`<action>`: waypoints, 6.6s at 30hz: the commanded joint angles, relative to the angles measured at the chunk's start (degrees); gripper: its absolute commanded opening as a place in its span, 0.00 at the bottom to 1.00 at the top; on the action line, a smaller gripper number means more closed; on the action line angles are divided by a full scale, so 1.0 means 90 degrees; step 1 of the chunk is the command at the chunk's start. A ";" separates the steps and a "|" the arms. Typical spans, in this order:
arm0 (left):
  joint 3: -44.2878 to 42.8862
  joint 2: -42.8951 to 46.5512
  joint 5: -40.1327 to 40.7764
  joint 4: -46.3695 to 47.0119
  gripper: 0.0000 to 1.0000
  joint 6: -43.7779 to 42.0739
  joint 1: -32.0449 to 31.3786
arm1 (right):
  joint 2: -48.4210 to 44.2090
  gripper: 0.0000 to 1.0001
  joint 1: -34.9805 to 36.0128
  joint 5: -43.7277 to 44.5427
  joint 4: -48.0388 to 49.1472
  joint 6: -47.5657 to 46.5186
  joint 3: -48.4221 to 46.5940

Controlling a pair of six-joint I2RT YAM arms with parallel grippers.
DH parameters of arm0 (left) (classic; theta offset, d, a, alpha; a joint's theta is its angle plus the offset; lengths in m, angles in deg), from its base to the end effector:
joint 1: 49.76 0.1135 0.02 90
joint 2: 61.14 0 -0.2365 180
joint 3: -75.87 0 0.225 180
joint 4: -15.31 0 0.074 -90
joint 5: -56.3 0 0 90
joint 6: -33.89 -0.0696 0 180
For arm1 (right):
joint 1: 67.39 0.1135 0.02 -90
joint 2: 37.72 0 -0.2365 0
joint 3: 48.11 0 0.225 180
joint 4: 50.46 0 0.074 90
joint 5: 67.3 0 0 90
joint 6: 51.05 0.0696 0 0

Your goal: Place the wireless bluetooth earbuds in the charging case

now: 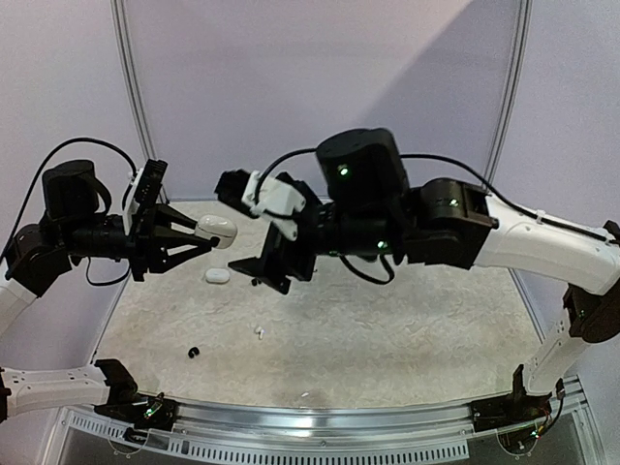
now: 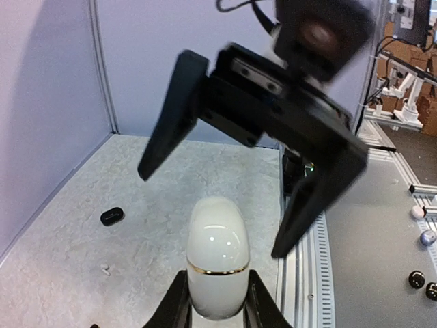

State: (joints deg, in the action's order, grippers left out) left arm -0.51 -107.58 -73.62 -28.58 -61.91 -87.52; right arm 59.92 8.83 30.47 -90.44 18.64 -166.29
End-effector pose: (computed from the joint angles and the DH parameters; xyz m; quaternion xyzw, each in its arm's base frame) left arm 0.1115 -0.1429 0.3665 0.4700 0.6095 -0.4179 0.4826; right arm 0.1037 0.3833 0.3793 -0.5817 0.5714 0.2213 0.5349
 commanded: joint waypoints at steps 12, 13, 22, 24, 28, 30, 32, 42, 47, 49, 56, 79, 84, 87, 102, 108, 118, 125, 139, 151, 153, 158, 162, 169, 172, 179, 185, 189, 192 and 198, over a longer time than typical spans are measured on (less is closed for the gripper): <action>0.0046 0.0048 -0.0687 -0.0187 0.00 -0.0911 -0.0082 | 0.0181 0.54 -0.0252 -0.2211 -0.0427 0.1413 -0.0628; 0.0048 0.0056 -0.0704 -0.0183 0.00 -0.0901 -0.0082 | 0.0224 0.52 -0.0254 -0.2198 -0.0397 0.1448 -0.0637; 0.0053 -0.0004 -0.0770 -0.0177 0.00 -0.0869 -0.0092 | 0.0410 0.26 -0.0254 -0.2193 -0.0427 0.1447 -0.0779; 0.0075 0.0011 -0.0788 -0.0172 0.00 -0.0829 -0.0092 | 0.0412 0.16 -0.0252 -0.2246 -0.0450 0.1401 -0.0784; 0.0190 0.0058 -0.0781 0.0010 0.00 -0.0551 -0.0092 | 0.0396 0.07 -0.0257 -0.2197 -0.0598 0.1322 -0.0784; 0.0275 0.0107 -0.0636 0.0063 0.18 -0.0393 -0.0092 | 0.0367 0.06 -0.0255 -0.2114 -0.0722 0.1287 -0.0824; 0.0359 0.0134 -0.0491 0.0027 0.52 -0.0441 -0.0092 | 0.0321 0.04 -0.0247 -0.1926 -0.0937 0.1240 -0.0914; 0.0812 0.0459 -0.0080 0.0276 0.63 -0.1331 -0.0097 | 0.1084 0.00 -0.0230 -0.0903 -0.3693 0.0970 -0.3001; 0.0993 0.0441 -0.0422 0.0855 0.64 -0.0967 -0.0092 | 0.1172 0.00 -0.0050 -0.0520 -0.3927 0.0837 -0.3185; 0.1035 0.0328 -0.0523 0.1113 0.64 -0.0815 -0.0092 | 0.1219 0.00 0.0016 -0.0468 -0.4002 0.0765 -0.3324; 0.1239 0.0136 -0.0657 0.2118 0.52 -0.0212 -0.0116 | 0.1361 0.00 0.0129 -0.0358 -0.4178 0.0862 -0.3568; 0.1349 -0.0039 -0.0862 0.2233 0.30 -0.0043 -0.0414 | 0.1377 0.00 0.0170 -0.0347 -0.3870 0.0807 -0.3568; 0.1318 -0.0065 -0.0935 0.2298 0.19 -0.0078 -0.0433 | 0.1400 0.00 0.0171 -0.0360 -0.3866 0.0783 -0.3558; 0.1318 -0.0066 -0.0956 0.2339 0.09 -0.0100 -0.0443 | 0.1406 0.00 0.0171 -0.0374 -0.3839 0.0786 -0.3522; 0.1374 0.0016 -0.0888 0.2479 0.00 -0.0111 -0.0463 | 0.1289 0.44 0.0021 -0.0154 -0.3111 0.0919 -0.2990; 0.1325 0.0100 -0.0751 0.2085 0.00 -0.0733 -0.0463 | 0.1245 0.43 -0.0062 -0.0092 -0.2958 0.0982 -0.2884; 0.1435 0.0321 -0.0214 0.1083 0.00 -0.2523 -0.0473 | 0.1196 0.43 -0.0147 -0.0226 -0.2889 0.1121 -0.2884; 0.1464 0.0422 -0.0112 0.0879 0.00 -0.2788 -0.0493 | 0.1234 0.43 -0.0213 -0.0307 -0.2802 0.1190 -0.2884; 0.1491 0.0466 -0.0118 0.0827 0.00 -0.2683 -0.0502 | 0.1303 0.42 -0.0329 -0.0430 -0.2796 0.1310 -0.2867; 0.2079 0.0518 -0.0310 0.2163 0.00 0.0275 -0.0453 | 0.1387 0.44 -0.0603 -0.1047 -0.2840 0.1601 -0.2709; 0.2225 0.0541 -0.0287 0.2357 0.00 0.0594 -0.0446 | 0.1381 0.46 -0.0623 -0.1237 -0.2779 0.1649 -0.2689; 0.2440 0.0589 -0.0153 0.2619 0.00 0.1031 -0.0424 | 0.1395 0.49 -0.0658 -0.1534 -0.2569 0.1676 -0.2701; 0.2568 0.0589 0.0031 0.2768 0.00 0.1194 -0.0383 | 0.1388 0.54 -0.0757 -0.1805 -0.2290 0.1801 -0.2698; 0.2849 0.0618 0.0635 0.3045 0.00 0.1518 -0.0129 | 0.1129 0.59 -0.1580 -0.1233 -0.1091 0.3472 -0.2243; 0.2955 0.0657 0.0974 0.3051 0.00 0.1627 0.0012 | 0.1092 0.58 -0.1949 -0.0060 -0.0880 0.4388 -0.1784; 0.3094 0.0810 0.1419 0.3020 0.00 0.1574 0.0279 | 0.2016 0.55 -0.2448 0.1894 -0.1885 0.5503 -0.1800; 0.3129 0.0804 0.1422 0.3007 0.00 0.1492 0.0374 | 0.3772 0.56 -0.2702 0.1752 -0.2504 0.5674 -0.2904; 0.3167 0.0841 0.1336 0.2993 0.00 0.1392 0.0415 | 0.4564 0.56 -0.2796 0.1674 -0.2508 0.5781 -0.3169; 0.3225 0.0900 0.1335 0.3014 0.00 0.1352 0.0425 | 0.4888 0.56 -0.2874 0.1649 -0.2408 0.5890 -0.3177; 0.3296 0.0874 0.1208 0.3308 0.00 0.1428 0.0464 | 0.5361 0.56 -0.2890 0.1760 -0.2238 0.5917 -0.3343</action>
State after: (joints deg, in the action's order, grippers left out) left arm 28.00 -99.99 -61.71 -2.33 -48.95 -84.22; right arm 106.22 -16.70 44.72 -111.73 70.55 -193.28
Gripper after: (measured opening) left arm 0.216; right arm 0.560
